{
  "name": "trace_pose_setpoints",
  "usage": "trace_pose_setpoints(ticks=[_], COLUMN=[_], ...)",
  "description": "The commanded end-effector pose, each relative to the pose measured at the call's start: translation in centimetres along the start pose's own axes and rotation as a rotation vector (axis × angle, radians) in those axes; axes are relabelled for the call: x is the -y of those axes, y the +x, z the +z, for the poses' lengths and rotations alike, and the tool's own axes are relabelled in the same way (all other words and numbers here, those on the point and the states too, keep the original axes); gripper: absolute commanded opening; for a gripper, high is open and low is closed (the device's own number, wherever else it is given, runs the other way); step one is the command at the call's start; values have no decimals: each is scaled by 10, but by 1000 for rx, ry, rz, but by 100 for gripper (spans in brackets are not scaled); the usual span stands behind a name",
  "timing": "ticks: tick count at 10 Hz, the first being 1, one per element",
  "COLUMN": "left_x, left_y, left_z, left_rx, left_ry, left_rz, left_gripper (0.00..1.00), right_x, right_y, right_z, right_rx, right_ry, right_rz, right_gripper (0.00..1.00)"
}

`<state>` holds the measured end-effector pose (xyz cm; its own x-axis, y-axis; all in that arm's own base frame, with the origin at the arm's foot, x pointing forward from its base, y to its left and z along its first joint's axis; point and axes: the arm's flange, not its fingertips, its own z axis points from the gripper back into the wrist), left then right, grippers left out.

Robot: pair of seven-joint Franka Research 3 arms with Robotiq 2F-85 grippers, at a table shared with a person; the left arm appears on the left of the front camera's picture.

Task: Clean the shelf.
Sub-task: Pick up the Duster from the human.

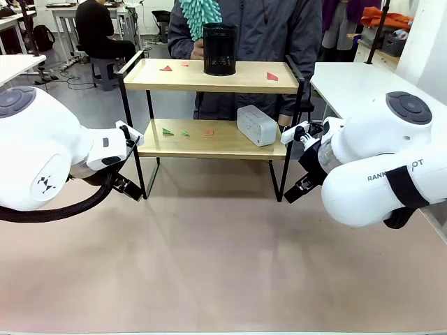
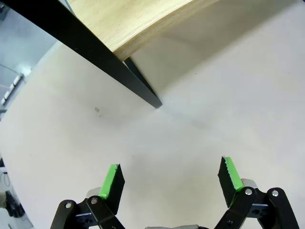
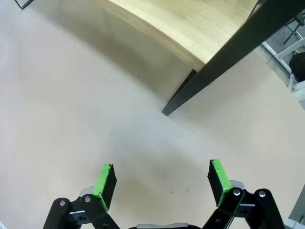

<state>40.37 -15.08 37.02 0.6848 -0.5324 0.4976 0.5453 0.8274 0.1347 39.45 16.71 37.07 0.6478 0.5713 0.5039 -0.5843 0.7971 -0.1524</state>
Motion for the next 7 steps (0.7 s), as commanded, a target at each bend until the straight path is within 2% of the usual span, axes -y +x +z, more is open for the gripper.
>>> trace_pose_setpoints(ticks=[1,2,3,4,5,6,7], left_x=[0,0,6,4,-6,-27,-56], left_y=[0,0,4,0,-12,-27,-46], left_z=[0,0,35,79,117,155,181], left_rx=[0,0,-133,-169,-182,-14,122], left_ry=[0,0,-268,-503,-578,-673,-664], left_rz=[-1,0,-117,-165,-166,-98,10], left_gripper=[100,100,100,100,100,100,100], right_x=[0,0,1,12,34,69,106], right_y=[0,0,0,-5,-18,-43,-78], right_z=[0,0,30,77,126,172,200], right_rx=[0,0,-214,-218,-190,-48,90], right_ry=[0,0,125,252,352,537,660], right_rz=[-1,0,109,15,-154,-386,-563], right_gripper=[100,100,100,100,100,100,100])
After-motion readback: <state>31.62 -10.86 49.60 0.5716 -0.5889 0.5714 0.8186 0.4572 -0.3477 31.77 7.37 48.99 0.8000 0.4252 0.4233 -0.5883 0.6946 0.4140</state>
